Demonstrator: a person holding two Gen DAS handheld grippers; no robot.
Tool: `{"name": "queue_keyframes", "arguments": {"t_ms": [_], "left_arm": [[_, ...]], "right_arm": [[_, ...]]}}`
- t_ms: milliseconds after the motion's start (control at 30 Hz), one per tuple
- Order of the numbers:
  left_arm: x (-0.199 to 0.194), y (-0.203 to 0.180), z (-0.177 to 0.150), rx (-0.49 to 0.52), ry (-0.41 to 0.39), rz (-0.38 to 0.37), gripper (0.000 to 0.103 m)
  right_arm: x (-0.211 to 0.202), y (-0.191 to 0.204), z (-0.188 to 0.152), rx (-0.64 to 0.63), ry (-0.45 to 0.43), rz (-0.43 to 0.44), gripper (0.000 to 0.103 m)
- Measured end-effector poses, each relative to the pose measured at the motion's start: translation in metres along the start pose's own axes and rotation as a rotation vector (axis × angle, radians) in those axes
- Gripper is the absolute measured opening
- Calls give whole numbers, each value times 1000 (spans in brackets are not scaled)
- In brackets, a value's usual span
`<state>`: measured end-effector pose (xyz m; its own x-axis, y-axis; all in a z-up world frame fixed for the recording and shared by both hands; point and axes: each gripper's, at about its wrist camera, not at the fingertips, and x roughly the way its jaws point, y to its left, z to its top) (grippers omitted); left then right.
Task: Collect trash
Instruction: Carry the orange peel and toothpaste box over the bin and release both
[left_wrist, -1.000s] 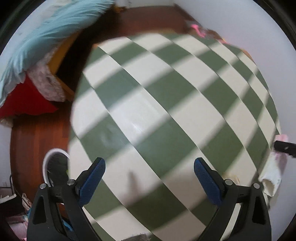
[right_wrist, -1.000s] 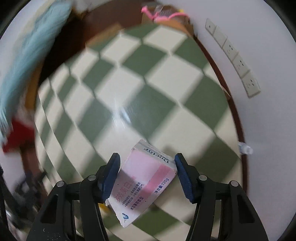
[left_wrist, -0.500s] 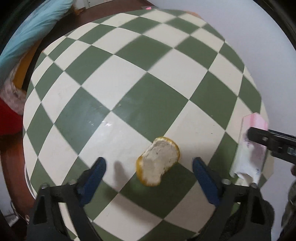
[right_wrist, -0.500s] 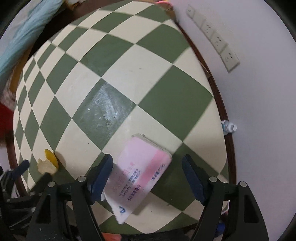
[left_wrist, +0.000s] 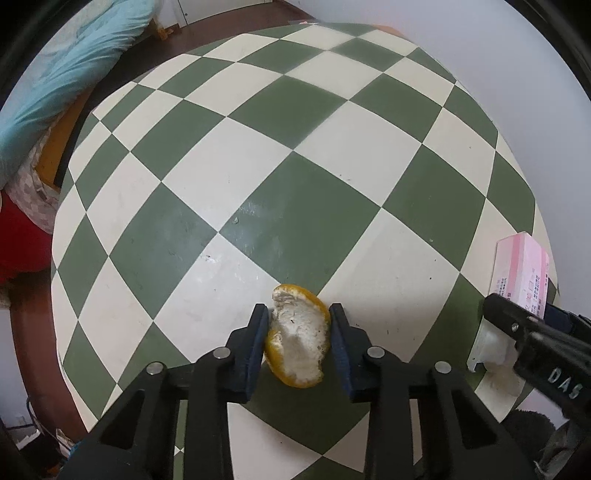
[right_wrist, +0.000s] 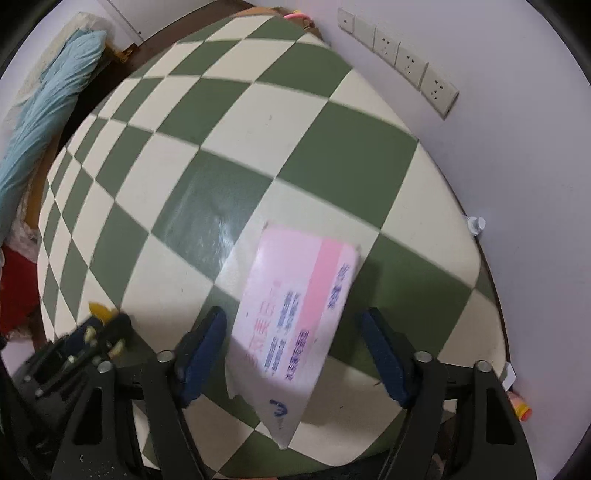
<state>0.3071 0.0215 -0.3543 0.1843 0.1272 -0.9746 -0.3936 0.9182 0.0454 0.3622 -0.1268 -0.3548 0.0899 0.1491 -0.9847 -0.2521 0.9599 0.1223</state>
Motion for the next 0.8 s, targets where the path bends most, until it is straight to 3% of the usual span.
{"name": "queue_keyframes", "arguments": {"t_ms": [133, 467, 800], "left_arm": [[-9, 9, -9, 1, -18, 12, 27], [-79, 32, -17, -68, -149, 2, 27], [-187, 126, -32, -188, -353, 11, 27]], "right_arm": [[-5, 11, -6, -28, -39, -28, 56], [-46, 26, -15, -86, -134, -22, 55], [-130, 83, -28, -229, -276, 95, 55]]}}
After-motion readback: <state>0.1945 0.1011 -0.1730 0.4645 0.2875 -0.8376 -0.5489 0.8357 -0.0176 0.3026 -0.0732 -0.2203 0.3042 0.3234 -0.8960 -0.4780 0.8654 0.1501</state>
